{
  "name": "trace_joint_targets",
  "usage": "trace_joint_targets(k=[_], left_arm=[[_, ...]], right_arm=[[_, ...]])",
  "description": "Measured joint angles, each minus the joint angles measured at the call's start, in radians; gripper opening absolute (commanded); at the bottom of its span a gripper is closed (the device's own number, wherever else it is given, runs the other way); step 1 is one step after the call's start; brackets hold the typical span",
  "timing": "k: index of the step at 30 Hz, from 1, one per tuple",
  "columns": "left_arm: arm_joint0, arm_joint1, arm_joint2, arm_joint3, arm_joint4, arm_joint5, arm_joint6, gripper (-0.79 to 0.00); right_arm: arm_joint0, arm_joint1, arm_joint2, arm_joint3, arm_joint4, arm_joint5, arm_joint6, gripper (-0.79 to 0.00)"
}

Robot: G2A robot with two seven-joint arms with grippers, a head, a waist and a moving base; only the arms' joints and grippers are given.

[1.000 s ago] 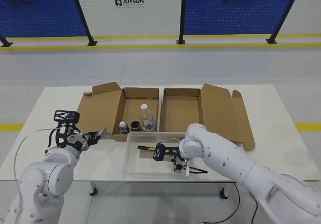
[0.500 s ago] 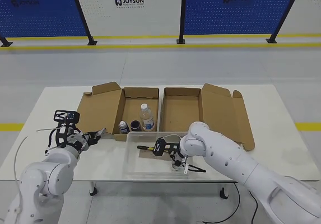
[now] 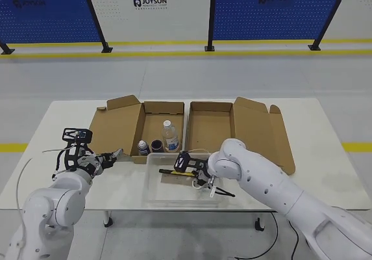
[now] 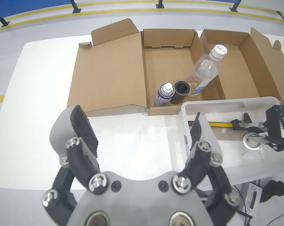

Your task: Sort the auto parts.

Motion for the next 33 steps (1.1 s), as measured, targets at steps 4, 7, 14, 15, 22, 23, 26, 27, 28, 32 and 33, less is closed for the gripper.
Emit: trace_joint_targets(k=[4,7,14,15,22,23,26,27,28,32,33], left_arm=[[0.000,0.000,0.000,0.000,0.000,0.000,0.000,0.000],[0.000,0.000,0.000,0.000,0.000,0.000,0.000,0.000],[0.000,0.000,0.000,0.000,0.000,0.000,0.000,0.000],[0.000,0.000,0.000,0.000,0.000,0.000,0.000,0.000],[0.000,0.000,0.000,0.000,0.000,0.000,0.000,0.000],[0.000,0.000,0.000,0.000,0.000,0.000,0.000,0.000],[0.000,0.000,0.000,0.000,0.000,0.000,0.000,0.000],[0.000,0.000,0.000,0.000,0.000,0.000,0.000,0.000],[0.000,0.000,0.000,0.000,0.000,0.000,0.000,0.000],[0.000,0.000,0.000,0.000,0.000,0.000,0.000,0.000],[0.000,0.000,0.000,0.000,0.000,0.000,0.000,0.000]], right_arm=[[-0.016,0.009,0.030,-0.030,-0.017,0.014,-0.037,-0.785],[-0.035,0.019,0.057,-0.056,-0.022,0.017,-0.071,-0.785],[-0.093,0.048,0.131,-0.141,-0.036,0.031,-0.128,-0.785],[-0.103,0.053,0.142,-0.154,-0.037,0.036,-0.139,-0.785],[-0.181,0.082,0.227,-0.234,-0.046,0.039,-0.223,-0.785],[-0.188,0.085,0.233,-0.240,-0.051,0.038,-0.223,-0.785],[-0.204,0.090,0.249,-0.260,-0.061,0.043,-0.215,-0.785],[-0.207,0.091,0.253,-0.264,-0.064,0.045,-0.214,-0.785],[-0.212,0.092,0.257,-0.270,-0.068,0.047,-0.213,-0.785],[-0.222,0.093,0.265,-0.282,-0.081,0.054,-0.214,-0.785],[-0.224,0.093,0.267,-0.284,-0.084,0.057,-0.217,-0.785]])
